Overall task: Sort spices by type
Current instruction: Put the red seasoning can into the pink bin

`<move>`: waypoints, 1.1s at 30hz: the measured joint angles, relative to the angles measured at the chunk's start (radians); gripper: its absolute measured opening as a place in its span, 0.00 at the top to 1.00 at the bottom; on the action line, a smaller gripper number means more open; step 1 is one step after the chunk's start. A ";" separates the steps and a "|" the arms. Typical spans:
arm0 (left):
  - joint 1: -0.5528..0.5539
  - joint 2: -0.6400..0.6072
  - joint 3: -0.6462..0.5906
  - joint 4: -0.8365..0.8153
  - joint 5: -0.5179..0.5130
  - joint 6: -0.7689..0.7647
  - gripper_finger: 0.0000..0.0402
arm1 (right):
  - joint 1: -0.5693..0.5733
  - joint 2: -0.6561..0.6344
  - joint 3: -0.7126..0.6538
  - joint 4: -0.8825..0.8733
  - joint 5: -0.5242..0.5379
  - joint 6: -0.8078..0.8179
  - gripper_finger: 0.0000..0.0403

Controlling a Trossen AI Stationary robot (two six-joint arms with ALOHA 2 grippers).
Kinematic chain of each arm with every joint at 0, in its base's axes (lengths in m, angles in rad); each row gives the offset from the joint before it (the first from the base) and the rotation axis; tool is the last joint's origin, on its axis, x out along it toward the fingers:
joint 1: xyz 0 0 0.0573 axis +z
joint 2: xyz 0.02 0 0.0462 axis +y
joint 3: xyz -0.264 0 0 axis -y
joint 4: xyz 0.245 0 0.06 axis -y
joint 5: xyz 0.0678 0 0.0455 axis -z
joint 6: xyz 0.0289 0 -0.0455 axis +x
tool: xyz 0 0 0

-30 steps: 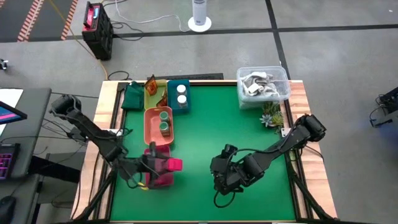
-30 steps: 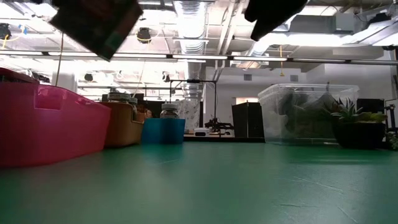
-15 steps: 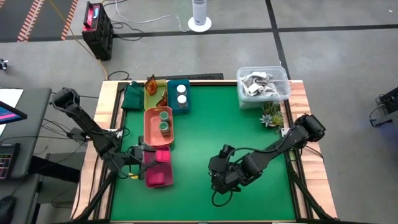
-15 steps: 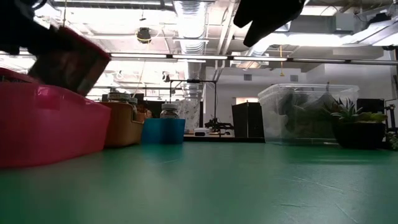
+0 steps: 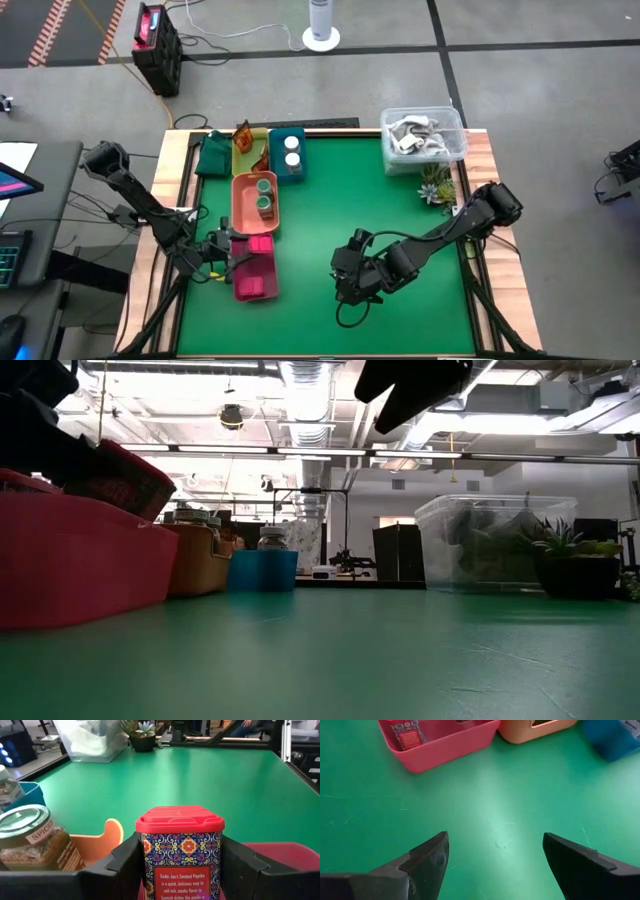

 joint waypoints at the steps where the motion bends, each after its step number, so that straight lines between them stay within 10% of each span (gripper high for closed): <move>1: 0.000 0.000 -0.003 0.007 0.000 -0.004 0.50 | 0.000 0.000 0.000 0.000 0.000 -0.001 0.15; 33: 0.002 0.243 -0.011 0.126 -0.030 -0.101 0.43 | 0.001 0.000 0.001 0.020 -0.001 -0.009 0.15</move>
